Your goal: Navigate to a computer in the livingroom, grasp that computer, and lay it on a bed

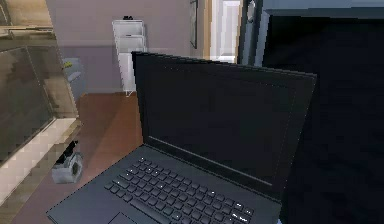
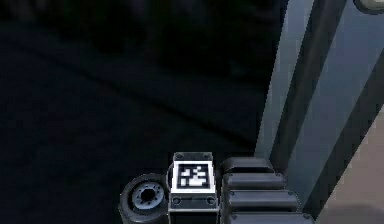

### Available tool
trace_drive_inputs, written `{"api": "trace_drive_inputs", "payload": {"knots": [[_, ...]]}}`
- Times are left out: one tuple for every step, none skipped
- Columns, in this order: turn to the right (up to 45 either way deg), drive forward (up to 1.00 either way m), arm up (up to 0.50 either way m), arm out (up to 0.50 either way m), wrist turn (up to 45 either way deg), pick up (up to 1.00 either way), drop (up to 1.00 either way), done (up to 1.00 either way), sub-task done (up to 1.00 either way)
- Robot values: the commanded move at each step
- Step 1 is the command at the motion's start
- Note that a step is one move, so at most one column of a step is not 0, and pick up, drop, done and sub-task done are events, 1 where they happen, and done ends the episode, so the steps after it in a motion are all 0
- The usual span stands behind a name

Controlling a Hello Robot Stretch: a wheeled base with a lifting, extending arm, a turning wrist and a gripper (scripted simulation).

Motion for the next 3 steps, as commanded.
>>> {"api": "trace_drive_inputs", "payload": {"knots": [[-6.0, 0.00, 0.00, 0.00, 0.0, 0.00, 0.00, 0.00, 0.00], [0.0, 0.80, 0.00, 0.00, 0.0, 0.00, 0.00, 0.00, 0.00], [15.0, 0.00, 0.00, 0.00, 0.0, 0.00, 0.00, 0.00, 0.00]]}}
